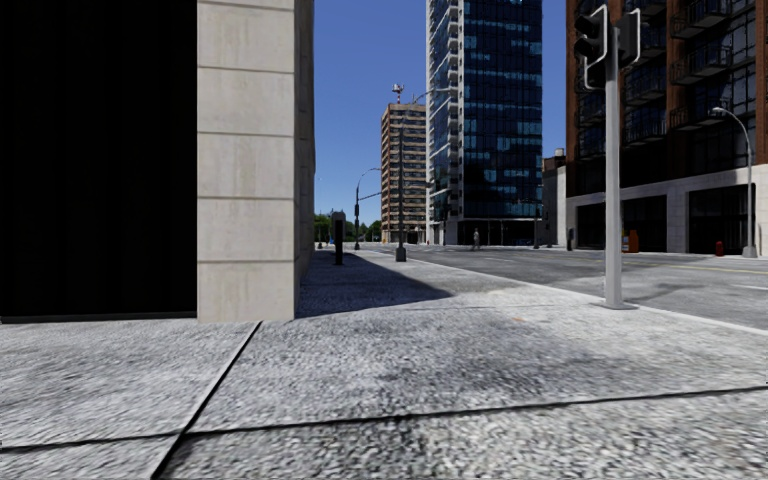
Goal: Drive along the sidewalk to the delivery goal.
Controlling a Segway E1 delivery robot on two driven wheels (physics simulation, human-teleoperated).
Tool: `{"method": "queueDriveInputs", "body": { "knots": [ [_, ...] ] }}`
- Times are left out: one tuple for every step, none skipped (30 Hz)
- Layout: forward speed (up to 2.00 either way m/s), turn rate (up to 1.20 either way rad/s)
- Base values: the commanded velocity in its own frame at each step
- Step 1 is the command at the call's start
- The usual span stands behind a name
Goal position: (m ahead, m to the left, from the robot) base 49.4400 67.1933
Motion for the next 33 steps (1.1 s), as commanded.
{"method": "queueDriveInputs", "body": {
  "knots": [
    [2.00,0.00],
    [2.00,0.00],
    [2.00,0.00],
    [2.00,0.00],
    [2.00,0.00],
    [2.00,0.00],
    [2.00,0.00],
    [2.00,0.00],
    [2.00,0.00],
    [2.00,0.00],
    [2.00,0.00],
    [2.00,-0.46],
    [2.00,-0.46],
    [2.00,-0.59],
    [2.00,-0.65],
    [2.00,-0.66],
    [2.00,-0.66],
    [2.00,-0.27],
    [2.00,-0.02],
    [2.00,0.00],
    [2.00,0.00],
    [2.00,0.00],
    [2.00,0.00],
    [2.00,0.00],
    [2.00,0.00],
    [2.00,0.00],
    [2.00,0.00],
    [2.00,0.00],
    [2.00,0.00],
    [2.00,0.00],
    [2.00,0.00],
    [2.00,0.00],
    [2.00,0.00]
  ]
}}
